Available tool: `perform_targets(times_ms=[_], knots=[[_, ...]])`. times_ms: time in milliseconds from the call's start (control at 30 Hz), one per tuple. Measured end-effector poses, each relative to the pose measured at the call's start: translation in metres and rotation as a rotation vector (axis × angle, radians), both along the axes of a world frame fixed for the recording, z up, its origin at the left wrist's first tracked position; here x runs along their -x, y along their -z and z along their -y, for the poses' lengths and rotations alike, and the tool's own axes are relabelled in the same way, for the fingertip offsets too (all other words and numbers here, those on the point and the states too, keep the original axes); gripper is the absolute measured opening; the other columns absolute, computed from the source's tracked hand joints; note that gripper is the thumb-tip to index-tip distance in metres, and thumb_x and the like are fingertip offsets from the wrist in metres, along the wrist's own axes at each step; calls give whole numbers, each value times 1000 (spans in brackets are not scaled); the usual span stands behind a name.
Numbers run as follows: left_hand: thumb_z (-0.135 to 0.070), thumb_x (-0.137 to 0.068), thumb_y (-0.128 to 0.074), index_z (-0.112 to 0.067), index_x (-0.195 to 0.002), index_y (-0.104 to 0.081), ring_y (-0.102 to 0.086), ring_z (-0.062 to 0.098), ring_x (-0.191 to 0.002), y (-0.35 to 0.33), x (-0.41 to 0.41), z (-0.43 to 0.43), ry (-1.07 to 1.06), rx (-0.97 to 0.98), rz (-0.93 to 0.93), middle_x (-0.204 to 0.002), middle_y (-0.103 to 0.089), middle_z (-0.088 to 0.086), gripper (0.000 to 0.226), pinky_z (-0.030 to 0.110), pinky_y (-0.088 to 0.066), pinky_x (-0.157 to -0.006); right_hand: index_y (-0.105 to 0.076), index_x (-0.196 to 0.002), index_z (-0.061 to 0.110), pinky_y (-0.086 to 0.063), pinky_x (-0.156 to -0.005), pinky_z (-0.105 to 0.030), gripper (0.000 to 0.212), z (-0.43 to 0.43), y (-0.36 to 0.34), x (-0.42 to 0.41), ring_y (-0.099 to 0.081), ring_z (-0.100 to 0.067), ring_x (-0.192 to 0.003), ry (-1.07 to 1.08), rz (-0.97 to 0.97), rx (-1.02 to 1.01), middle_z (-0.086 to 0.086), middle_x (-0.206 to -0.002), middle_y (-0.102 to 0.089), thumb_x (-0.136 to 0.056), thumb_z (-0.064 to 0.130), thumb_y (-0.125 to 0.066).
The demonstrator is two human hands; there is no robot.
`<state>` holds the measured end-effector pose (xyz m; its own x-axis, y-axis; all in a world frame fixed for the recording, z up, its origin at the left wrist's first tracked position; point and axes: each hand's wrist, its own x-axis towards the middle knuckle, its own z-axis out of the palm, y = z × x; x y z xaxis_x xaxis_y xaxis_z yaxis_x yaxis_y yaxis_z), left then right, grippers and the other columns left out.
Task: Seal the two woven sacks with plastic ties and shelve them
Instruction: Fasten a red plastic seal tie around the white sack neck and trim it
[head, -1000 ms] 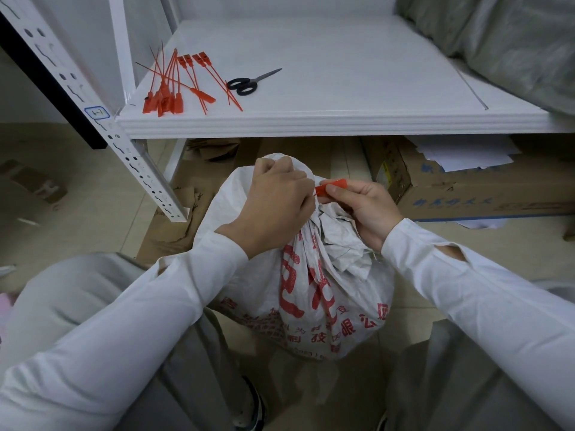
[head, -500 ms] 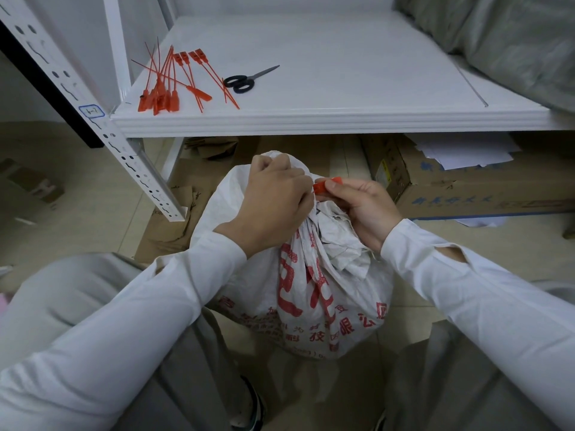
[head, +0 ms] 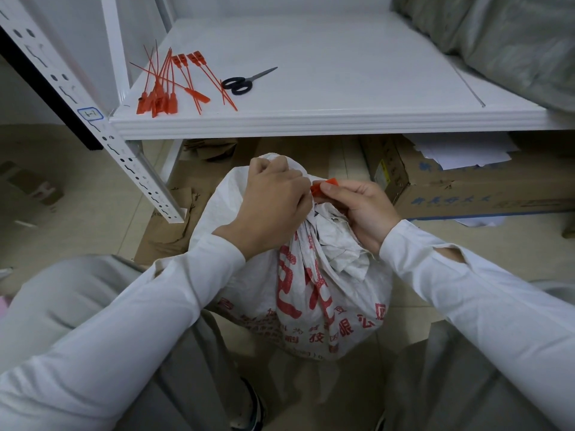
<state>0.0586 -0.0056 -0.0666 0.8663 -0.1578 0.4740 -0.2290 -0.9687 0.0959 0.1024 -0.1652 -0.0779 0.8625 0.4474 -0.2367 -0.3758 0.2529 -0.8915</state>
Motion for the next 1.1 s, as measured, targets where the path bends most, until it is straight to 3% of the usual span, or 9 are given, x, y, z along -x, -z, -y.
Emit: perform_targets(times_ms=[333, 633, 1100], knots=[[-31, -89, -33, -20, -57, -39, -37, 14, -71, 0, -1, 1, 15, 28, 29, -58, -42, -9, 35, 35, -27, -79, -70, -95, -3, -57, -71, -28, 15, 0, -2, 0, -71, -22, -77, 14, -80, -31, -15, -83, -73, -90, 7, -60], [-27, -92, -40, -20, -59, -43, -37, 13, -73, 0, -3, -1, 13, -26, -7, -61, -53, -4, 34, 32, -24, -79, -71, -94, -2, -58, -73, -29, 14, 0, -2, -1, -70, -23, -80, -3, -76, -24, -17, -86, -73, -90, 7, -61], [-25, -91, -41, -20, -58, -41, -38, 14, -72, -1, -3, 0, 10, -12, -12, -60, -46, -8, 33, 33, -25, -78, -71, -96, -2, -57, -77, -32, 16, -1, 0, -4, -70, -25, -83, -7, -86, -20, -19, -91, -72, -89, 9, -62]])
